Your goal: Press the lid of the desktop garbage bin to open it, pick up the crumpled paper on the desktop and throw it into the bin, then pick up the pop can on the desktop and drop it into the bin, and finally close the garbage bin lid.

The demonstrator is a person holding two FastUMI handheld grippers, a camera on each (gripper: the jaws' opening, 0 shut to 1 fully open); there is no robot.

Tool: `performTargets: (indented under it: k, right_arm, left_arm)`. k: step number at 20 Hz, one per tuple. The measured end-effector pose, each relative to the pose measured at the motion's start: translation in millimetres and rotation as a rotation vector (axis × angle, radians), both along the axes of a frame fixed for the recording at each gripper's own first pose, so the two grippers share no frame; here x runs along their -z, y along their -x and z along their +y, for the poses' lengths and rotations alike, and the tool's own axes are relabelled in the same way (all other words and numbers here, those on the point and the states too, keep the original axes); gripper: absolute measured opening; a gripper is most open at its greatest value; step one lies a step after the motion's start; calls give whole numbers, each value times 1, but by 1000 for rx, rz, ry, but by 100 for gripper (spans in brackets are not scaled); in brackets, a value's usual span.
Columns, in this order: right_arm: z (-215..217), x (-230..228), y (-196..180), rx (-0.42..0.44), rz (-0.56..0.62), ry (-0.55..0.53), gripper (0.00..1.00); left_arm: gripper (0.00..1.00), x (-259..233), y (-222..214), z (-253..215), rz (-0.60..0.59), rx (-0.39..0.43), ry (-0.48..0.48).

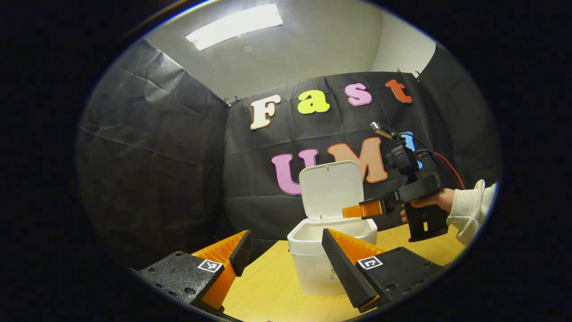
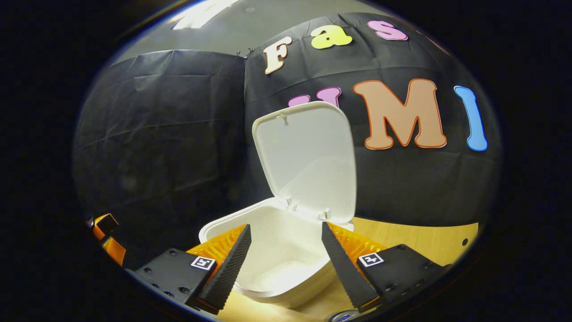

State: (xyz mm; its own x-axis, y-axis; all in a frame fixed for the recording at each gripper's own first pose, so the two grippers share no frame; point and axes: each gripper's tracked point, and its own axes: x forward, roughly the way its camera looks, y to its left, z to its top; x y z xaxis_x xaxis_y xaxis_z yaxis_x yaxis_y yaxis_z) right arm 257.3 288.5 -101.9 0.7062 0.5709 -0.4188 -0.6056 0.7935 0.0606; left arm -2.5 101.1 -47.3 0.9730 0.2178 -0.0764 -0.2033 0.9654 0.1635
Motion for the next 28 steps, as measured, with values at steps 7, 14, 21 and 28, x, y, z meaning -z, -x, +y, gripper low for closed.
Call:
performTargets:
  k: [7, 14, 21, 28]
  right_arm:
    - [-69, -73, 10, 115, -212, -10, 98]
    - [-171, -142, 61, 305, -415, 32, 98]
    - [-242, -169, 127, 517, -464, 44, 98]
    - [-279, -157, 167, 653, -465, 170, 97]
  left_arm:
    - [93, 18, -26, -89, 12, 246, 119]
    - [94, 68, -42, -189, 112, 554, 239]
    - [94, 141, -63, -254, 211, 730, 237]
    - [94, 229, -87, -278, 351, 745, 246]
